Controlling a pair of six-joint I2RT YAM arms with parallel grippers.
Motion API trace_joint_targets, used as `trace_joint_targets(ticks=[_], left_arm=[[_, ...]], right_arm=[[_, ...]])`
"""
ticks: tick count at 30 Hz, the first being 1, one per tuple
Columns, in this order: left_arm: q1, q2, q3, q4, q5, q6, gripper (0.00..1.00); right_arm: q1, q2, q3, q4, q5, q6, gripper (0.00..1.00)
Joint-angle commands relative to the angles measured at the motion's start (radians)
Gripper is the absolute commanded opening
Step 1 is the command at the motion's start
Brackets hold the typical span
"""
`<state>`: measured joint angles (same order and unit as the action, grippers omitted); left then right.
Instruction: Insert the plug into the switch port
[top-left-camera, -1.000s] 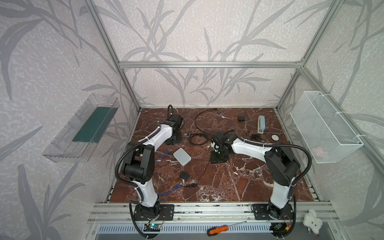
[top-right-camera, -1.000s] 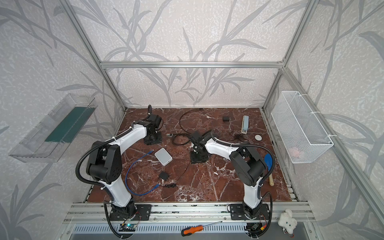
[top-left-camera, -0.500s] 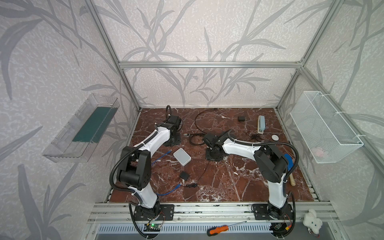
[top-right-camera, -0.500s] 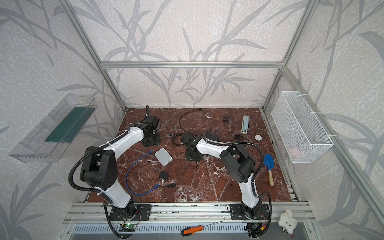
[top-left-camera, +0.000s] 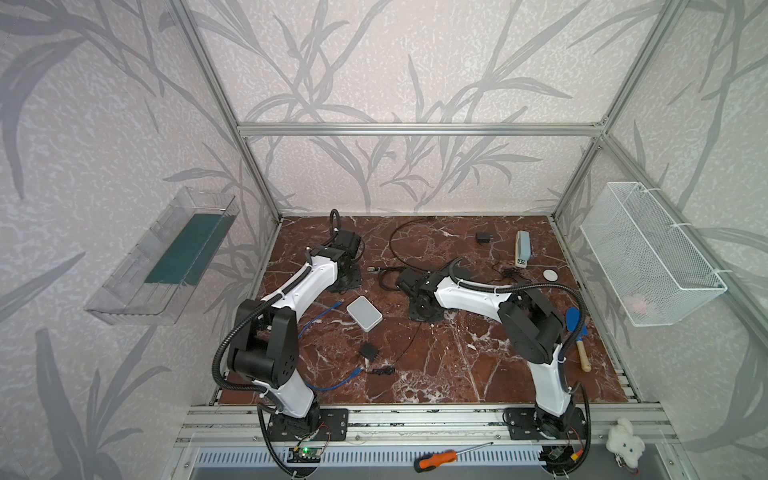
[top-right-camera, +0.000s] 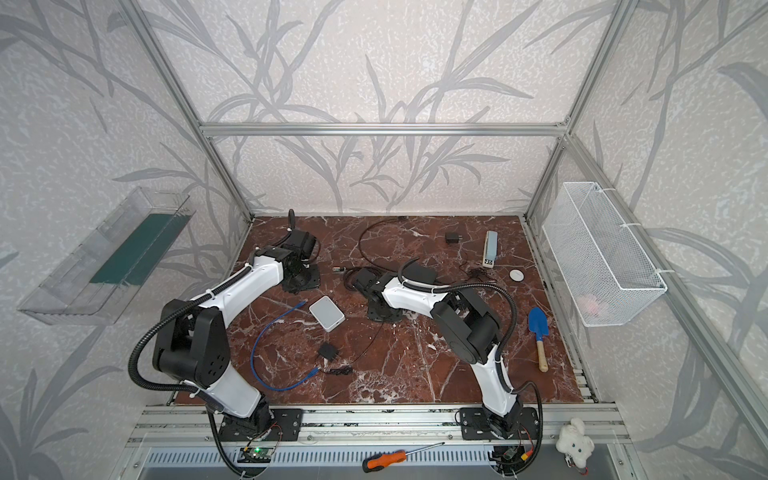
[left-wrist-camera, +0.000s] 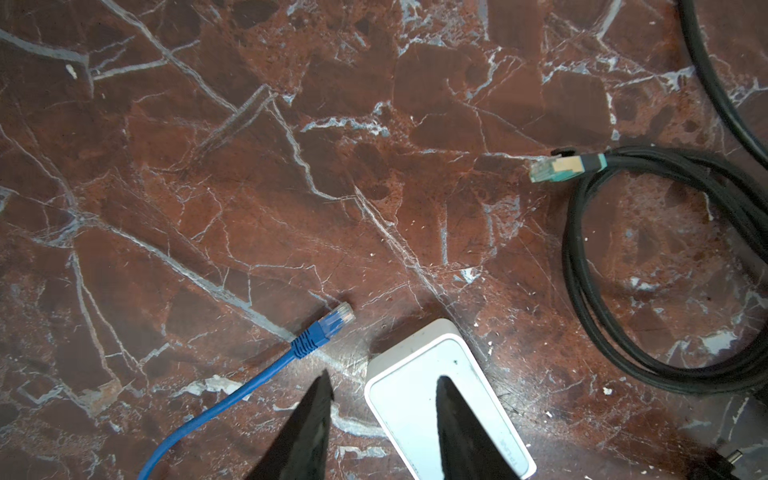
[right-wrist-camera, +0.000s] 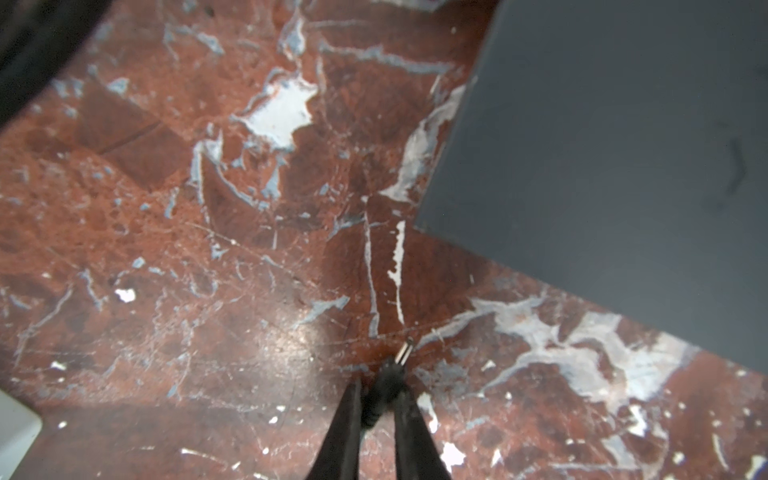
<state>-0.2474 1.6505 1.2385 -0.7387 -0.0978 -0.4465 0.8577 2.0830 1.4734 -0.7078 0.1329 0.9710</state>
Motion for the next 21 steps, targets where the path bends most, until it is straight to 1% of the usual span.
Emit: trace_joint_targets(ticks=[1,5,7,10,13,15,17,21], left_arm=[[0.003,-0.04,-0.021,0.005,-0.012,-0.032,0.44],[0.003,-0.039,-0.023,0.004,-0.011,-0.018,0.44],[0.003,-0.027,-0.016,0.0,-0.003,-0.001,0.43],[0.002,-0.009,-0.001,-0.015,0.019,0.062,0.44],[0.003,0.018,0.033,-0.051,0.043,0.133,0.44],[0.004,0.048,0.066,-0.076,0.086,0.17,0.44],[0.003,0.078,0.09,-0.101,0.105,0.184,0.44],[0.003,0.107,0.099,-0.096,0.129,0.141,0.44]], right_arm=[[0.003,0.139,-0.039,-0.056,-0.023,-0.008,0.11],[0.004,0.128,-0.059,-0.032,-0.025,-0.06,0.06],[0.0,0.092,-0.085,0.02,-0.022,-0.129,0.05],[-0.014,0.012,-0.113,0.138,-0.065,-0.312,0.06],[-0.023,-0.075,-0.13,0.251,-0.119,-0.538,0.05],[-0.029,-0.124,-0.139,0.309,-0.162,-0.682,0.05],[-0.036,-0.155,-0.153,0.348,-0.192,-0.812,0.05],[-0.089,-0.18,-0.142,0.32,-0.33,-1.023,0.04]])
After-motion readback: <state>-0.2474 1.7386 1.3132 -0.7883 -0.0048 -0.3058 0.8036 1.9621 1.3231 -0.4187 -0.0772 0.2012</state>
